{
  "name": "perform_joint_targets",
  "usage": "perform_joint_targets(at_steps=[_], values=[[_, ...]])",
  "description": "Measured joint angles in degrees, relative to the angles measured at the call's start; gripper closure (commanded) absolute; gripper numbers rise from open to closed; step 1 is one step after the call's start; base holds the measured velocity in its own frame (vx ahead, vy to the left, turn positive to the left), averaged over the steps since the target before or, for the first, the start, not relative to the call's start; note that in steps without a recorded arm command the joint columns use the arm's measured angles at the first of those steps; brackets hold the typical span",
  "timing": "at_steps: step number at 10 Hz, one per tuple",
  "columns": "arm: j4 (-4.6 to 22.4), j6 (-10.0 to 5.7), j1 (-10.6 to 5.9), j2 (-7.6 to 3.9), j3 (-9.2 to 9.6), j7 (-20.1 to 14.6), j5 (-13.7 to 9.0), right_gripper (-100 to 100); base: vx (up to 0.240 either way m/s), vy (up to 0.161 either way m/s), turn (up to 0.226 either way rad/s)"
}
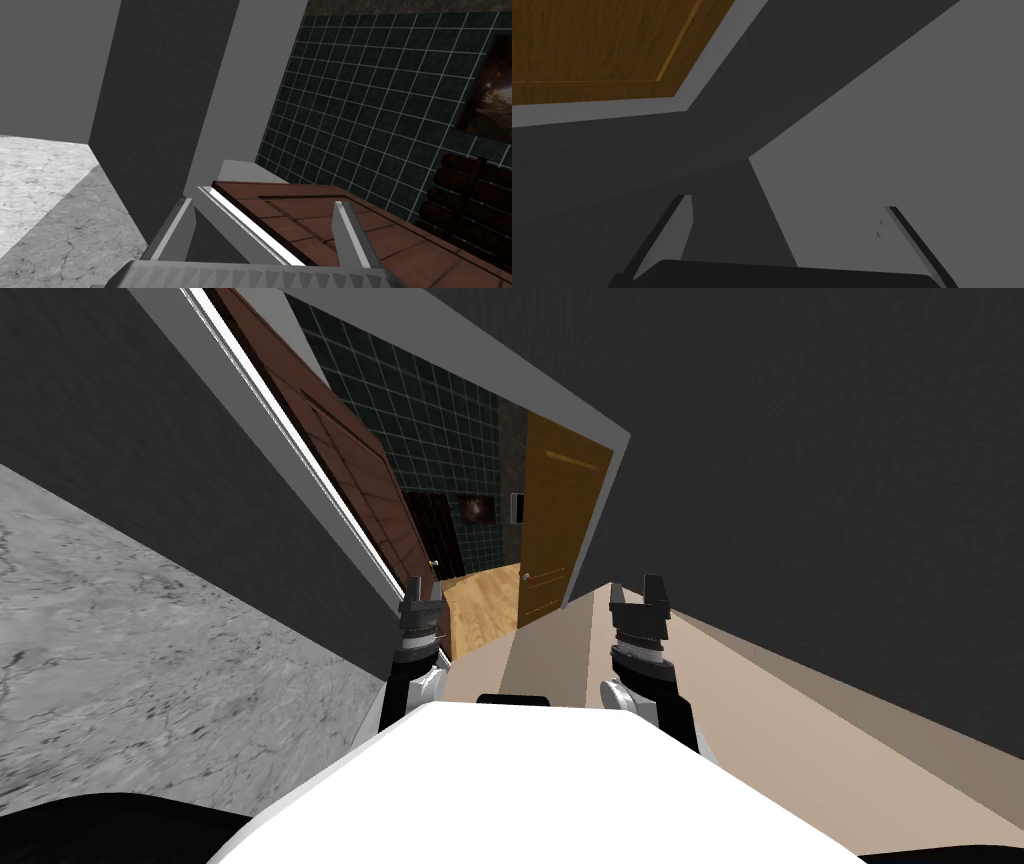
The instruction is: Push the door open
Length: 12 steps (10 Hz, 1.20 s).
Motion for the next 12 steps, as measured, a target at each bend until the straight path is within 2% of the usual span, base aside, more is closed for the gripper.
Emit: perform_joint_targets(at_steps=[1,4,7,8,11,12], values=[[1.22,0.09,-0.86,-0.10,0.08,0.76,0.43,-100,0.066,-0.015,0.034],[4.89,-0.93,-1.89,-0.84,-0.12,2.96,1.25,-100,0.066,-0.026,0.022],[9.64,-2.14,-3.49,-1.48,-0.17,5.67,2.39,-100,0.073,-0.024,0.031],[11.28,-2.40,-4.30,-1.39,0.21,7.01,3.11,-100,0.077,-0.033,0.040],[16.68,-3.40,-6.86,-2.25,-0.17,10.56,4.49,-100,0.081,-0.028,0.028],[17.95,-3.60,-7.25,-2.38,-0.23,11.29,4.73,-100,0.049,-0.020,0.025]])
